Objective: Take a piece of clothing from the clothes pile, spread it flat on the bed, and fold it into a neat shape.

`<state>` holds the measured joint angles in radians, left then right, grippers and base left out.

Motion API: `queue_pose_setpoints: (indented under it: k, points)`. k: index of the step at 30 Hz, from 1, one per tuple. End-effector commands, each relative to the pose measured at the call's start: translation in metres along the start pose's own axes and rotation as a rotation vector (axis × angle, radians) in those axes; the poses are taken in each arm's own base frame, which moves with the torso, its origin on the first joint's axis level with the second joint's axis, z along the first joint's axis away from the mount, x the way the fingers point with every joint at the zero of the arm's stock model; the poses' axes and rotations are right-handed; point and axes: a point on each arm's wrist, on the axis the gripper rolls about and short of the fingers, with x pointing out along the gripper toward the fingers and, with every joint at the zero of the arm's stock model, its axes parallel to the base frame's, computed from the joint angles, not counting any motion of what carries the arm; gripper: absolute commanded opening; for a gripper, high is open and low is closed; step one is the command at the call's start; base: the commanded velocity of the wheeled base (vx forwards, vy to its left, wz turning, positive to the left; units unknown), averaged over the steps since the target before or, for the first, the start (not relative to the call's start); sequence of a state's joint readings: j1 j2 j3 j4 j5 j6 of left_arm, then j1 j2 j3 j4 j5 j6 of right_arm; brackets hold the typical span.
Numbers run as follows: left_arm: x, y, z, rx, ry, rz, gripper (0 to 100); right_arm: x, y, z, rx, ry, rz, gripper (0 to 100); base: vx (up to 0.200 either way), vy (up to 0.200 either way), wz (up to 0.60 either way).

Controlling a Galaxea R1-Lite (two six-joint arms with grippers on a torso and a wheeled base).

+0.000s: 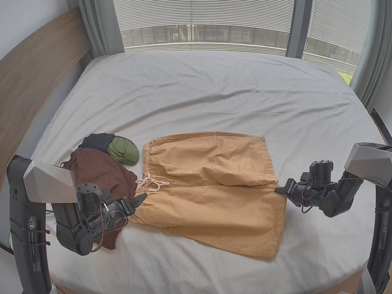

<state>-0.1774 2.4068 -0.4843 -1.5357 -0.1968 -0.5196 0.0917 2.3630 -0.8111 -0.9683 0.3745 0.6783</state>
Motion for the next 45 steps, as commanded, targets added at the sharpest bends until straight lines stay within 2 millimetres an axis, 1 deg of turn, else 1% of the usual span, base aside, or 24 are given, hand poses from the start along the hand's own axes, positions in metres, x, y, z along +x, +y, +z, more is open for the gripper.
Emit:
queue_pose_setpoints:
  k: [1,2,6,9,11,15,17,21,30,31,40,41,45]
  points:
    - [0.001,0.002,-0.002,-0.005,0.007,0.007,100,0.001,0.000,0.000,-0.002,-0.003,0.002,0,0.000,0.000,0.00]
    - [0.001,0.003,-0.003,-0.007,0.012,0.012,100,0.001,-0.001,0.000,-0.003,-0.008,0.005,100,0.000,0.000,0.00]
    - [-0.002,0.005,-0.008,-0.012,0.041,0.030,100,0.001,-0.001,0.000,-0.021,-0.016,0.011,100,0.000,0.000,0.00]
    - [-0.005,0.007,-0.011,-0.014,0.061,0.040,100,-0.003,0.001,0.000,-0.027,-0.018,0.013,100,0.000,0.000,0.00]
    - [-0.009,0.008,-0.014,0.006,0.076,0.050,100,-0.009,0.005,0.001,-0.032,-0.023,0.016,100,0.000,0.000,0.00]
    - [-0.024,0.011,-0.023,0.060,0.119,0.060,100,-0.025,0.016,0.002,-0.067,-0.031,0.029,100,0.000,0.000,0.00]
    - [-0.027,0.012,-0.026,0.091,0.134,0.066,100,-0.028,0.020,0.004,-0.087,-0.040,0.035,100,0.000,0.000,0.00]
    - [-0.029,0.016,-0.025,0.125,0.134,0.076,100,-0.031,0.021,0.002,-0.089,-0.035,0.035,100,0.000,0.000,0.00]
    - [-0.027,0.021,-0.024,0.125,0.129,0.085,100,-0.031,0.018,-0.001,-0.100,-0.026,0.026,100,0.000,0.000,0.00]
    - [-0.027,0.021,-0.024,0.126,0.130,0.082,0,-0.031,0.018,-0.001,-0.099,-0.025,0.025,100,0.000,0.000,0.00]
    - [-0.024,0.020,-0.026,0.127,0.143,0.054,0,-0.030,0.018,-0.002,-0.100,-0.022,0.024,100,0.000,0.000,0.00]
    - [-0.021,0.021,-0.027,0.130,0.142,0.053,0,-0.030,0.017,-0.003,-0.099,-0.016,0.022,100,0.000,0.000,0.00]
    - [-0.021,0.021,-0.025,0.128,0.136,0.053,0,-0.035,0.016,-0.012,-0.120,0.016,0.010,100,0.000,0.000,0.00]
